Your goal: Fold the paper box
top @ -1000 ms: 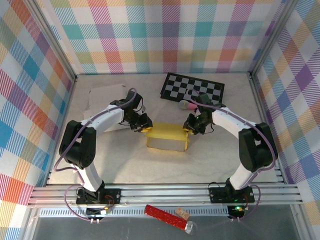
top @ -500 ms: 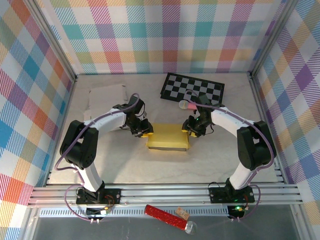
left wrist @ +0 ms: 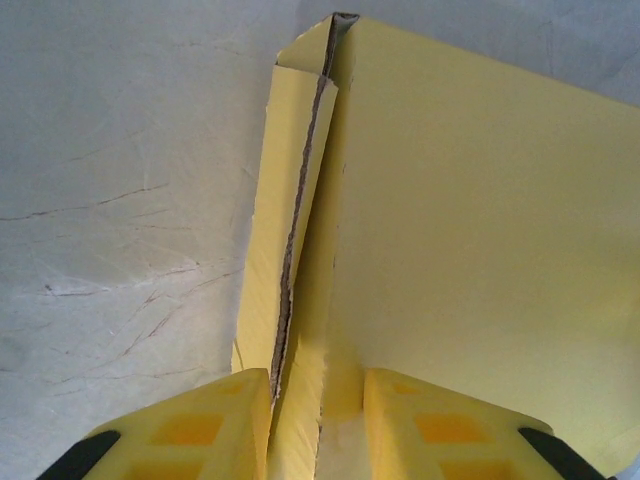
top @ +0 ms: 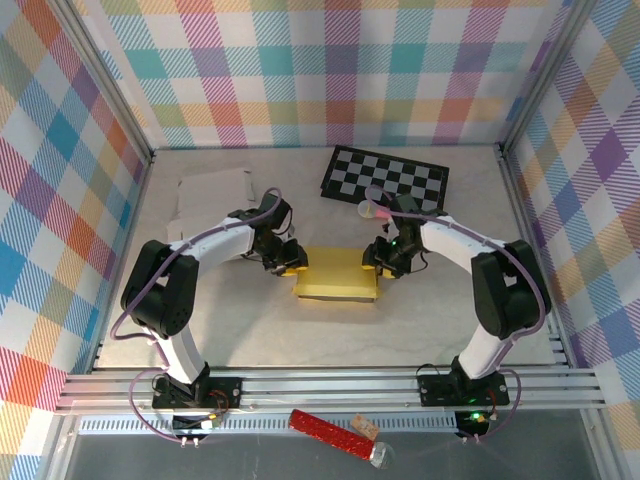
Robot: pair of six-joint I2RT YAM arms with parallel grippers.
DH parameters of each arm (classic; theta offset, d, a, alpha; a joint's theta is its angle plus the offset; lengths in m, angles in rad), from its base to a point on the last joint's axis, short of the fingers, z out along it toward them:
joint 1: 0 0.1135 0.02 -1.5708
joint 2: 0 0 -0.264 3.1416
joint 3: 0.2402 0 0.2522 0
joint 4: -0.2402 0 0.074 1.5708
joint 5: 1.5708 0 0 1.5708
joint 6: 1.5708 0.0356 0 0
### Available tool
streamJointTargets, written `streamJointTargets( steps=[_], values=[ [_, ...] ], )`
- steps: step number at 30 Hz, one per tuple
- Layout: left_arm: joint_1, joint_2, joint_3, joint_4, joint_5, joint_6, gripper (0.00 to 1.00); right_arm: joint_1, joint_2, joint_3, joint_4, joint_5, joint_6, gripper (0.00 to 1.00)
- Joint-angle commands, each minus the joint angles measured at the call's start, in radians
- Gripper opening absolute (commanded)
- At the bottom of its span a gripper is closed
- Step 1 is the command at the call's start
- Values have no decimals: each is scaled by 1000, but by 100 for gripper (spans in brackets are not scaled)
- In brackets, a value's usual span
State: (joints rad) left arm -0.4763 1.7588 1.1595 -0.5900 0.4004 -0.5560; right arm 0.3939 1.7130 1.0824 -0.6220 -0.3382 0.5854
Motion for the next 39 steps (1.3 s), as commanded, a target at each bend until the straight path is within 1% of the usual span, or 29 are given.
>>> streamJointTargets(
  steps=[1,3,14,21,24,27,29,31,35,39],
  values=[
    [-11,18,-31,15,-9,14,30,6,33,-10,23,-40,-14,43],
    [-14,15,-36,27,-9,12,30,8,45,-8,28,-42,-13,40],
    [-41,33,-48,85,8,-2,24,8,73,-9,32,-44,-20,31],
    [-47,31,-71,84,-1,7,24,8,108,6,6,-8,-30,24],
    [-48,20,-87,70,-23,25,26,8,120,13,-15,16,-39,23],
    [-48,7,-95,27,-72,50,31,7,122,14,-38,45,-44,25],
    [-48,6,-96,1,-96,66,32,8,123,13,-49,55,-48,26],
    [-47,10,-104,5,-90,70,32,11,125,13,-57,65,-49,26],
    [-51,21,-110,38,-69,54,27,21,138,25,-73,78,-50,25],
    [-60,24,-104,58,-62,38,22,45,155,43,-95,106,-57,21]
  ],
)
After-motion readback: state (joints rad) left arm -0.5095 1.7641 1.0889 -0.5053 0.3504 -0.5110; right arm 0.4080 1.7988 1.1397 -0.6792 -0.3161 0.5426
